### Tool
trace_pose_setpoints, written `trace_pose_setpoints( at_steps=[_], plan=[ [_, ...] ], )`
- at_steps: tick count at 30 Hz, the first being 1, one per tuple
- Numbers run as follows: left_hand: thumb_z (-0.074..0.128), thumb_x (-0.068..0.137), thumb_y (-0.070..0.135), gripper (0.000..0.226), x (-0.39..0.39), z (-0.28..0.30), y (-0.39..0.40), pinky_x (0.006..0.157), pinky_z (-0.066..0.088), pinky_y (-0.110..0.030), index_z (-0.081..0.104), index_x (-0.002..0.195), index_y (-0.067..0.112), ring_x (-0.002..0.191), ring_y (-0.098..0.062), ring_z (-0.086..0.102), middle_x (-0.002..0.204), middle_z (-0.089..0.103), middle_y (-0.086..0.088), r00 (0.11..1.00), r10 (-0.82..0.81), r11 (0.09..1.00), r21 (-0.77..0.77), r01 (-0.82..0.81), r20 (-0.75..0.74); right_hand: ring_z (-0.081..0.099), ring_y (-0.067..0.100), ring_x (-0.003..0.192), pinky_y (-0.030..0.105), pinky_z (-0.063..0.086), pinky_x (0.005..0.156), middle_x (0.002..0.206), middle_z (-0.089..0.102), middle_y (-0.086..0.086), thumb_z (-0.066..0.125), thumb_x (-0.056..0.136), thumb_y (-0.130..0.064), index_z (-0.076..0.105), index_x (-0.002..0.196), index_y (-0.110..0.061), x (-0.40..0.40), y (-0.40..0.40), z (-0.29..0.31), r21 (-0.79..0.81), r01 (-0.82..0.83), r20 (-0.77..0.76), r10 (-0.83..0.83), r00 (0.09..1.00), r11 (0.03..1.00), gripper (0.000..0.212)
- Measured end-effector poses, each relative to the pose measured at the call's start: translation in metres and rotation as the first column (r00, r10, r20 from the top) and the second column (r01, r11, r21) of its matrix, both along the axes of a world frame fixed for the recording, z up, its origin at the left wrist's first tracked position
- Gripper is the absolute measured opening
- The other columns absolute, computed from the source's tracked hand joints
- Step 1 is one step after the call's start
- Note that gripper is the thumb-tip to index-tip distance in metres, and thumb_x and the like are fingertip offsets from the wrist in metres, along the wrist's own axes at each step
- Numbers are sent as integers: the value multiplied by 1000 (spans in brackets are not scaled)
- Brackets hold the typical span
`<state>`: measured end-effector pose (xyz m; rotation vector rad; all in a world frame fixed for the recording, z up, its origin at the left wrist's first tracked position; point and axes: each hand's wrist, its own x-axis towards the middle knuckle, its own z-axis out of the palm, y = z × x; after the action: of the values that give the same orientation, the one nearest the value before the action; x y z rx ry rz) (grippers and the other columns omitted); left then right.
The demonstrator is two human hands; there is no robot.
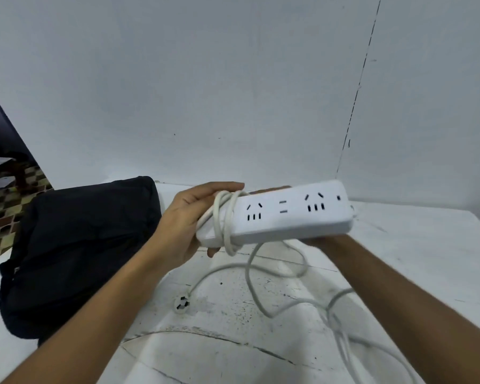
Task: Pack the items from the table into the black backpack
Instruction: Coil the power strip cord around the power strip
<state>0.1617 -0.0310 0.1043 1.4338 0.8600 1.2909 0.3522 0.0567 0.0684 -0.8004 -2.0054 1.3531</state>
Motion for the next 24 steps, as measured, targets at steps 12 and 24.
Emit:
trace_pose_setpoints(
  at_steps=[12,24],
  plan=[
    [46,100,15,25,-3,-5,40,38,49,-31,70,102,24,48,-27,49,74,60,-25,756,520,847,355,-396,-397,59,24,52,43,58,64,62,49,11,51,94,-2,60,122,-13,-42,-80,-43,-508,60,-438,-318,841,859,30],
    [45,97,21,30,-33,-23,44,76,52,-35,67,116,21,74,-13,63,88,73,-1,435,462,880,460,-116,-773,49,8,52,26,43,59,53,52,-8,56,92,-32,56,66,-25,5,-101,25,458,109,464,-342,817,882,27]
  ],
)
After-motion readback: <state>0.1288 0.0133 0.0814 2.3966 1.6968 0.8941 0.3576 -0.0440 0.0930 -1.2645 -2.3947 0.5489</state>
